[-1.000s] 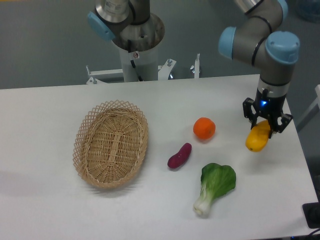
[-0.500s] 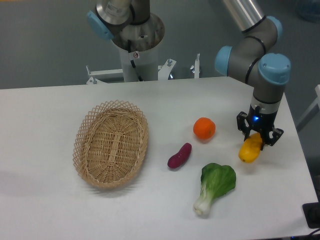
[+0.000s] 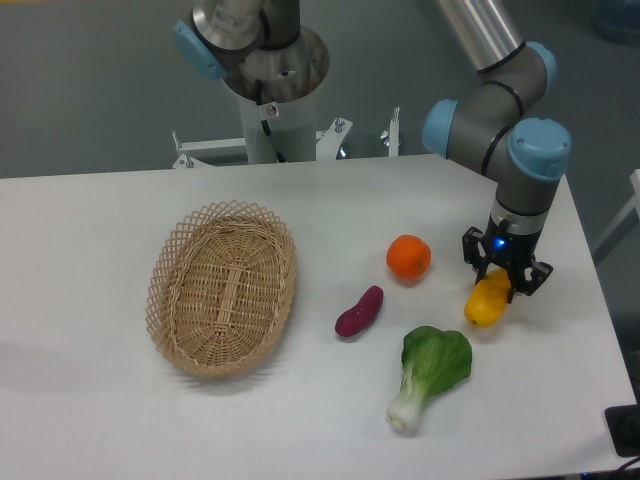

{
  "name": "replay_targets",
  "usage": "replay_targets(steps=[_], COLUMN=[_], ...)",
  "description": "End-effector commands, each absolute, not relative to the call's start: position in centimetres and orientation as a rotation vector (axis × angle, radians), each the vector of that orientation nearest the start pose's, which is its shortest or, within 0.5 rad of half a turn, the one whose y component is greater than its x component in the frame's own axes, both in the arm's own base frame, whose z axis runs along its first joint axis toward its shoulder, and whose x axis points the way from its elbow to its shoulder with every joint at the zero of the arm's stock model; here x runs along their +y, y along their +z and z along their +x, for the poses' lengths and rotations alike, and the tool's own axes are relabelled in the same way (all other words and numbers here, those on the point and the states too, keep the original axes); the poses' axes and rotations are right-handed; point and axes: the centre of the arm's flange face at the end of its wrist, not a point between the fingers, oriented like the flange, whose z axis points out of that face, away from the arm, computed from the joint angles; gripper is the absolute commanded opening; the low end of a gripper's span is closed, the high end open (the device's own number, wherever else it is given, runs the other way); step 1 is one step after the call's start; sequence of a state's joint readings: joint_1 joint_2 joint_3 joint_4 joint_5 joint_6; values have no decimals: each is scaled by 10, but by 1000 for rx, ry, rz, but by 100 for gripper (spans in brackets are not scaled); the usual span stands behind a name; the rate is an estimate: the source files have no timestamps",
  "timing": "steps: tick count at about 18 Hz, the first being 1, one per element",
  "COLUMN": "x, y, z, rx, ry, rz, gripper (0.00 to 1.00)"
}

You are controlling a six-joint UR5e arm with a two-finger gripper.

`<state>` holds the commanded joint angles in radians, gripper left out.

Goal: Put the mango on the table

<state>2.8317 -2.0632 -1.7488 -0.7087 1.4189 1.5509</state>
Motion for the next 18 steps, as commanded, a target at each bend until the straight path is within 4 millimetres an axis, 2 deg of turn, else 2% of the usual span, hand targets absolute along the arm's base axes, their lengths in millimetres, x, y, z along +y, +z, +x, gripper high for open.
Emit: replay_targets(steps=[1,6,12,15,18], x=[332,332,331,331,325], y=[217,231,270,295,325], z=[-550,-553,-559,-566,-564], rx=[450,438,434,432,443], ry=[248,282,381,451,509], rz=[-2916,-2910,-2889,-2876,-2862], gripper=[100,100,100,100,100])
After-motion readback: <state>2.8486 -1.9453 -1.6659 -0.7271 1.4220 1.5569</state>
